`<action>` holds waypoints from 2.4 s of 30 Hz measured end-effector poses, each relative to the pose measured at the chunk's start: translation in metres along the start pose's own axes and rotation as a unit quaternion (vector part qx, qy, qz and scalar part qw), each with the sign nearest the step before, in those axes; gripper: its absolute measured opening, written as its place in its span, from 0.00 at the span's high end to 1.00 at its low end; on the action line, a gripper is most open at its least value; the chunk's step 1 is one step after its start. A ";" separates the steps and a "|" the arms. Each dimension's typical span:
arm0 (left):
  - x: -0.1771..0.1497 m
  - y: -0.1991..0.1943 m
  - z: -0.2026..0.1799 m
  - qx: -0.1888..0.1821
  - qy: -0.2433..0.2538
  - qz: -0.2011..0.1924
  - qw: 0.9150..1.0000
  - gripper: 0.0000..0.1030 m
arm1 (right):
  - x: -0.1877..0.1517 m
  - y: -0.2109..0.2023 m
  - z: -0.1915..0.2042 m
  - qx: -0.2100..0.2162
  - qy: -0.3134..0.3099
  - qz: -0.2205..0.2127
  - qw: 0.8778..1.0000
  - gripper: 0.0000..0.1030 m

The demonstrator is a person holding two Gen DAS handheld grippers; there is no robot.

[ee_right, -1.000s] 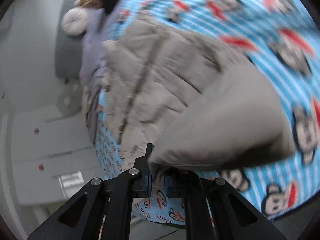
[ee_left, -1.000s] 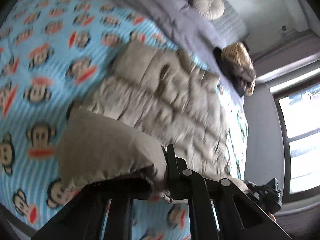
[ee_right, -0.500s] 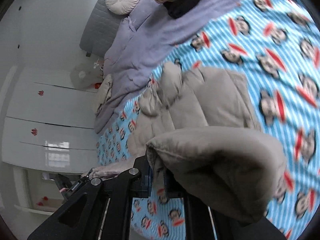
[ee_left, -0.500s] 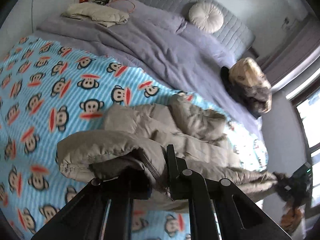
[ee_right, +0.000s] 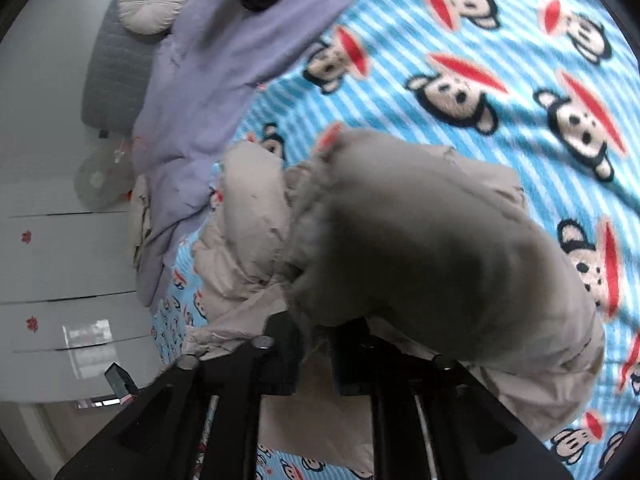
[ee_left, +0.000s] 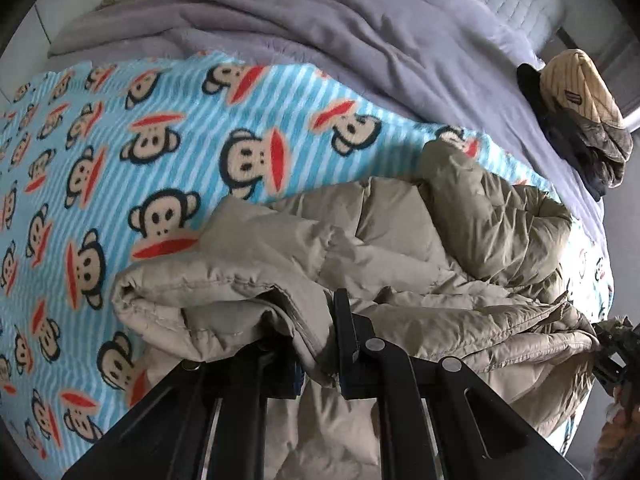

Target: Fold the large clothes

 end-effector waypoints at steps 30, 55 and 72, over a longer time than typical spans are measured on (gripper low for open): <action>0.028 0.101 -0.011 0.100 0.094 -0.066 0.988 0.22 | 0.054 0.048 -0.040 -0.180 -0.108 -0.095 0.973 0.97; 0.027 0.083 -0.043 0.014 0.106 -0.070 0.992 0.19 | 0.026 0.065 0.027 -0.097 -0.174 -0.084 0.976 1.00; -0.094 -0.001 0.019 0.035 0.030 -0.010 0.999 0.19 | -0.092 -0.042 -0.001 -0.129 -0.159 -0.091 0.975 0.58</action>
Point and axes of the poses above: each gripper's, at about its wrist camera, not at the fingertips, and y roughly the way its jaws point, z to its left, x to its top, the point moved 1 cm from there along y, roughly the way its jaws point, and after that the axes turned 1 degree about -z, right-handed, at the moved point
